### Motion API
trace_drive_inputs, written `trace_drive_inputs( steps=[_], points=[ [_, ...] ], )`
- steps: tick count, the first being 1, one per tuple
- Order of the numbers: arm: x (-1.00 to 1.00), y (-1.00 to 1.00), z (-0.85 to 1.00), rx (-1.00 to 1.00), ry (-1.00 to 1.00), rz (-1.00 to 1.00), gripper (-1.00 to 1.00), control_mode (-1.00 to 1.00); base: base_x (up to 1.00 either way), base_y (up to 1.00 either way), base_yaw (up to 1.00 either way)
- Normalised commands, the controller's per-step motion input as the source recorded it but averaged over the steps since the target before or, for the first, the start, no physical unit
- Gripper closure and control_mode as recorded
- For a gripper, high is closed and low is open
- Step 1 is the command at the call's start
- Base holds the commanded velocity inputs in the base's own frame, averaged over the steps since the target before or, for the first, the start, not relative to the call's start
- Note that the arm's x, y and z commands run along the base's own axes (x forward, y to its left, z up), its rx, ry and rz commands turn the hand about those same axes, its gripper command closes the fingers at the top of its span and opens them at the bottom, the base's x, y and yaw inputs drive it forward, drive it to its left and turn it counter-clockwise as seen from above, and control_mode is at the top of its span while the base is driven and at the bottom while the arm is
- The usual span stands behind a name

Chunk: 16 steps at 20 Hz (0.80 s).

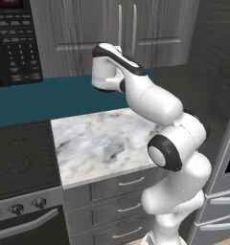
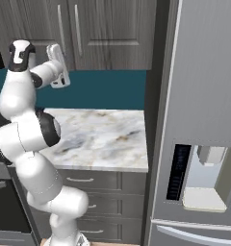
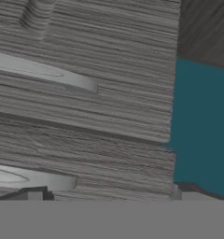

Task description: Pick the avocado and bread from the counter and place them on the plate. Then pick the jam from the cabinet and place it next to the plate. Lastly close the cabinet door.

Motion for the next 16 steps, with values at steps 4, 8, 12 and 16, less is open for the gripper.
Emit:
trace_drive_inputs(
  steps=[4, 8, 12, 16],
  points=[
    [-0.31, -0.55, -0.09, 0.06, -0.02, 0.03, -1.00, -1.00, 0.00, 0.00, 0.00],
    [-0.09, -0.37, -0.44, -0.01, 0.04, 0.05, -1.00, -1.00, 0.00, 0.00, 0.00],
    [1.00, -0.59, -0.55, 0.00, 0.07, 0.00, -1.00, -1.00, 0.00, 0.00, 0.00],
    [1.00, -0.37, -0.70, -0.02, 0.01, -0.02, -1.00, -1.00, 0.00, 0.00, 0.00]
  ],
)
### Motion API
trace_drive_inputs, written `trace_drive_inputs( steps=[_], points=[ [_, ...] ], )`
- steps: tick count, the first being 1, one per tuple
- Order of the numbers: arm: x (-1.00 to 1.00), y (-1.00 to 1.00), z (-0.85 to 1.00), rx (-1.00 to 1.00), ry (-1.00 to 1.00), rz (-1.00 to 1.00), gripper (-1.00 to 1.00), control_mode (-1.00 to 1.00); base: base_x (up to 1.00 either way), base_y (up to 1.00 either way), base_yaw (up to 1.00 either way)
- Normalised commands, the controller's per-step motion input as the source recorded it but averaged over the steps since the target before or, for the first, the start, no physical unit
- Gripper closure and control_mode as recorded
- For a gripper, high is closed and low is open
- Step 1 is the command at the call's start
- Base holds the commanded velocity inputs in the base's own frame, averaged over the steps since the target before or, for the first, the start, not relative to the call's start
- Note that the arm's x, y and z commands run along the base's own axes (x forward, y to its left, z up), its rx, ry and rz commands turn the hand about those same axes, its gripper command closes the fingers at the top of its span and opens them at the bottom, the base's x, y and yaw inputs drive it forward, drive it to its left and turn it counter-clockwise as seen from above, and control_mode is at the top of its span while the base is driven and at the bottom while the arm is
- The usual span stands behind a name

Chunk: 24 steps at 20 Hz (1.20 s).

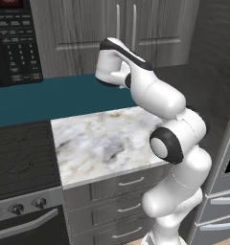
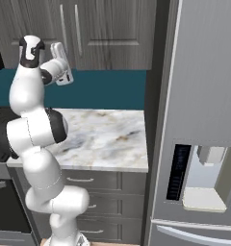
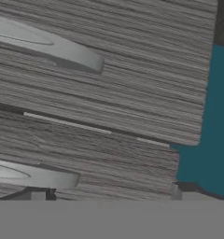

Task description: Pick the avocado and bread from the counter and place them on the plate. Then pick the jam from the cabinet and place it next to the plate. Lastly close the cabinet door.

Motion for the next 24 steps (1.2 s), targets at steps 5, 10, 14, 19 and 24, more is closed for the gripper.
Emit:
trace_drive_inputs(
  steps=[5, 10, 14, 19, 24],
  points=[
    [1.00, -0.40, -0.54, -0.01, 0.08, -0.03, -1.00, -1.00, 0.00, 0.00, 0.00],
    [0.69, -0.30, -0.24, 0.00, 0.10, -0.03, -1.00, -1.00, 0.00, 0.00, 0.00],
    [-0.02, 0.00, -0.12, -0.07, 0.02, 0.03, -1.00, -1.00, 0.00, 0.00, 0.00],
    [-0.17, 0.00, -0.36, -0.15, 0.06, 0.02, -1.00, -1.00, 0.00, 0.00, 0.00],
    [-0.15, -0.09, -0.26, -0.12, 0.01, 0.00, -1.00, -1.00, 0.00, 0.00, 0.00]
  ],
)
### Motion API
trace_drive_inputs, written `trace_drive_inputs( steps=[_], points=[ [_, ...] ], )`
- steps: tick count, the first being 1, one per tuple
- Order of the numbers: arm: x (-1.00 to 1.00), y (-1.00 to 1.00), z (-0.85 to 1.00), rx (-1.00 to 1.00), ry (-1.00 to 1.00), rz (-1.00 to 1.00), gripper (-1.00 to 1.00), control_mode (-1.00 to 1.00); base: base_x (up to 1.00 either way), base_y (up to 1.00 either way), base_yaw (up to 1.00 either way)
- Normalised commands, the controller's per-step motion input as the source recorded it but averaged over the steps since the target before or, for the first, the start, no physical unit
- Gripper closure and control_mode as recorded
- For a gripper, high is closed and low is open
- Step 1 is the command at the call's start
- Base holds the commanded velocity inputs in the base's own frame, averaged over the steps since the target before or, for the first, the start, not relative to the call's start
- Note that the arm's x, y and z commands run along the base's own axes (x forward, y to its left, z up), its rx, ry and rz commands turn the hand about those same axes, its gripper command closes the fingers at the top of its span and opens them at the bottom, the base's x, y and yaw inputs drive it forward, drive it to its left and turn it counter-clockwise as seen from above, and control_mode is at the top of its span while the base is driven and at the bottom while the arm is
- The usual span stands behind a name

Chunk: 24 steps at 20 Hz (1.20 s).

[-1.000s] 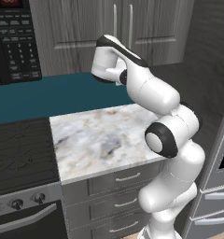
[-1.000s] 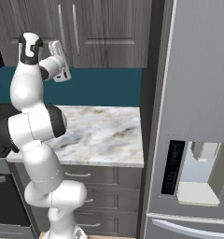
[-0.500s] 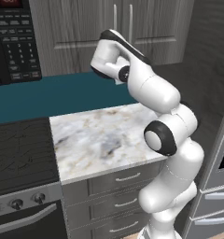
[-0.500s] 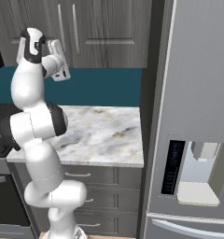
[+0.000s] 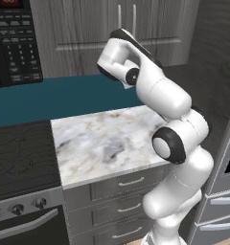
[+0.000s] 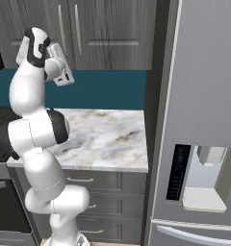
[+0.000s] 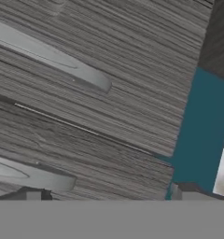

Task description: Pick the avocado and bread from the counter and place them on the plate. Then pick the jam from the cabinet and place it next to the plate. Lastly close the cabinet door.

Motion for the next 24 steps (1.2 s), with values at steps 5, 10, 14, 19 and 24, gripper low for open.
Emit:
trace_drive_inputs(
  steps=[5, 10, 14, 19, 24],
  points=[
    [-0.03, -0.04, -0.60, -0.26, 0.06, 0.02, -1.00, -1.00, 0.00, 0.00, 0.00],
    [0.51, -0.16, -0.55, -0.22, 0.04, -0.02, -1.00, -1.00, 0.00, 0.00, 0.00],
    [0.94, -0.18, -0.49, -0.21, 0.05, -0.15, -1.00, -1.00, 0.00, 0.00, 0.00],
    [1.00, -0.21, -0.37, -0.14, 0.06, -0.13, -1.00, -1.00, 0.00, 0.00, 0.00],
    [0.75, -0.34, -0.39, -0.13, 0.03, -0.05, -1.00, -1.00, 0.00, 0.00, 0.00]
  ],
)
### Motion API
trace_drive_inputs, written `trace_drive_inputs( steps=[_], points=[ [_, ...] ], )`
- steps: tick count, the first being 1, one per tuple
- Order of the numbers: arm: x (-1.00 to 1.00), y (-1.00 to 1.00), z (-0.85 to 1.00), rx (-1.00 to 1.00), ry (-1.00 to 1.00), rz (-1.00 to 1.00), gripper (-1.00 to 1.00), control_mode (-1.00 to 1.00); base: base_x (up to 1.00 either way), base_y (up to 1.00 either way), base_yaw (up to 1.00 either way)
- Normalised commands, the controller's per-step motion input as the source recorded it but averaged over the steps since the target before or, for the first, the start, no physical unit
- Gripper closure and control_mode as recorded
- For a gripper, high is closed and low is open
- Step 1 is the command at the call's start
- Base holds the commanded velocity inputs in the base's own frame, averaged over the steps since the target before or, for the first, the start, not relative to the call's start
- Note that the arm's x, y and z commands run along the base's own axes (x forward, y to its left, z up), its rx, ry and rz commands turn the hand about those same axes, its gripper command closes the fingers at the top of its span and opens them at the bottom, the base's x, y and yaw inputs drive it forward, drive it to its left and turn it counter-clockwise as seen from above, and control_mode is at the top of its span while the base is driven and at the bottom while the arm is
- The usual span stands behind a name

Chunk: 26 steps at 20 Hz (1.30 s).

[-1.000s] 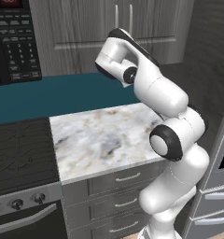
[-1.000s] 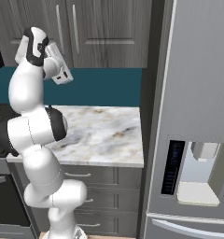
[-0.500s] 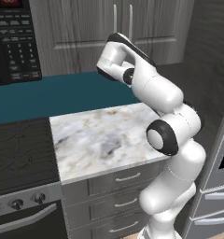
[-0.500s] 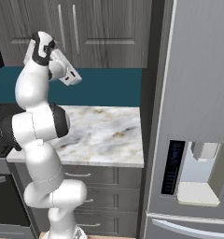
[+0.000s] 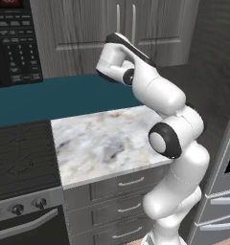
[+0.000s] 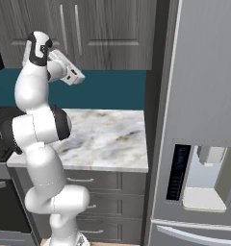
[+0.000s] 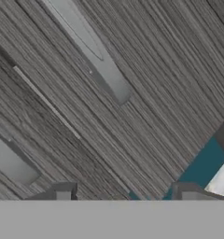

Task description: Pick the avocado and bread from the counter and place them on the plate. Then pick the jam from the cabinet and place it next to the plate. Lastly close the cabinet door.

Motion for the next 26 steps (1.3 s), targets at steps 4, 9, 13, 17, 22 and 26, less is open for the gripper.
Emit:
trace_drive_inputs(
  steps=[4, 9, 13, 17, 22, 26],
  points=[
    [-0.40, -0.34, -0.81, -0.29, 0.09, 0.08, -1.00, -1.00, 0.00, 0.00, 0.00],
    [0.39, -0.41, -0.18, -0.07, 0.05, 0.01, -1.00, -1.00, 0.00, 0.00, 0.00],
    [0.96, -0.48, 0.00, 0.00, 0.08, -0.02, -1.00, -1.00, 0.00, 0.00, 0.00],
    [1.00, -0.23, 0.00, 0.00, 0.09, -0.07, -1.00, -1.00, 0.00, 0.00, 0.00],
    [1.00, 0.00, 0.00, -0.04, 0.09, -0.13, -1.00, -1.00, 0.00, 0.00, 0.00],
    [1.00, 0.00, 0.00, -0.05, 0.14, -0.13, -1.00, -1.00, 0.00, 0.00, 0.00]
  ],
)
